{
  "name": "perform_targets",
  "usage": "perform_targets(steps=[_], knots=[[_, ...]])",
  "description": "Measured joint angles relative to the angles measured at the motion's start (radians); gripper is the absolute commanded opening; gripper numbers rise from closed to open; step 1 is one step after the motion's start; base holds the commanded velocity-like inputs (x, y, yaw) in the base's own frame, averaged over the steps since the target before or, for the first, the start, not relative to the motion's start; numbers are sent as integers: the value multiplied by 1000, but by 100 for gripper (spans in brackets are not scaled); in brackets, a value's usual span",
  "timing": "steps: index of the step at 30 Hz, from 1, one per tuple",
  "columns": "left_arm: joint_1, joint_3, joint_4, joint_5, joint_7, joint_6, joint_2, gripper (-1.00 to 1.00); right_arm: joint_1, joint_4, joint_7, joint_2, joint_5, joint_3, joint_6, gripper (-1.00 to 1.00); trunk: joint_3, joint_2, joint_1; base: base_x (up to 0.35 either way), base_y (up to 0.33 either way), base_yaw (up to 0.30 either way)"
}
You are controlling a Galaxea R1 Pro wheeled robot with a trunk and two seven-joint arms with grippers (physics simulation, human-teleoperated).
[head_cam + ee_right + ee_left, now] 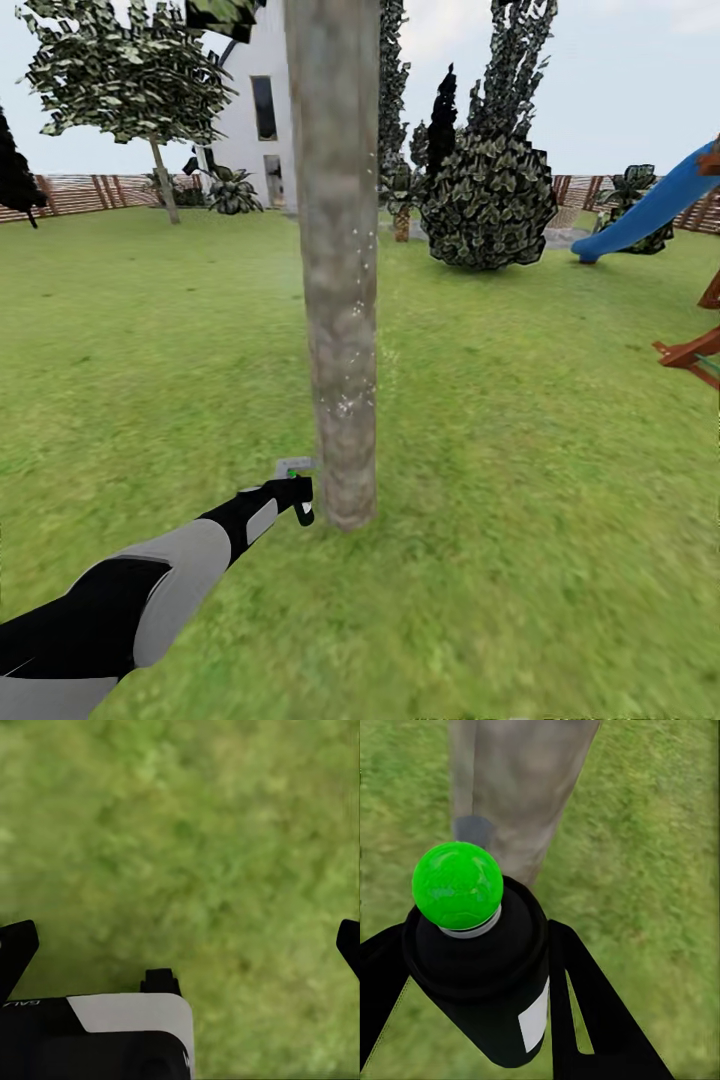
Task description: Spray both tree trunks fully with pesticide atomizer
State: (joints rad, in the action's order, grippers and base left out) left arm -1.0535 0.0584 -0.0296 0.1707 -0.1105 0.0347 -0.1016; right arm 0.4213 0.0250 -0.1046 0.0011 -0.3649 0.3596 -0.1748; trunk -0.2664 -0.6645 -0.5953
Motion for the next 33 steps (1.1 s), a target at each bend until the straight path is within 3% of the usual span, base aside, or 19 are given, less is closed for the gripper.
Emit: perform_targets(steps=[19,27,33], knots=[[0,0,0,0,0,0,0,-100,0,0,0,0,0,0,0,100,0,0,0,-24,344,-198],[0,0,0,0,0,-2,0,-100,0,0,0,0,0,0,0,100,-1,0,0,-2,105,-282],[0,0,0,0,0,-1,0,-100,0,0,0,0,0,0,0,100,-2,0,0,29,323,-41]])
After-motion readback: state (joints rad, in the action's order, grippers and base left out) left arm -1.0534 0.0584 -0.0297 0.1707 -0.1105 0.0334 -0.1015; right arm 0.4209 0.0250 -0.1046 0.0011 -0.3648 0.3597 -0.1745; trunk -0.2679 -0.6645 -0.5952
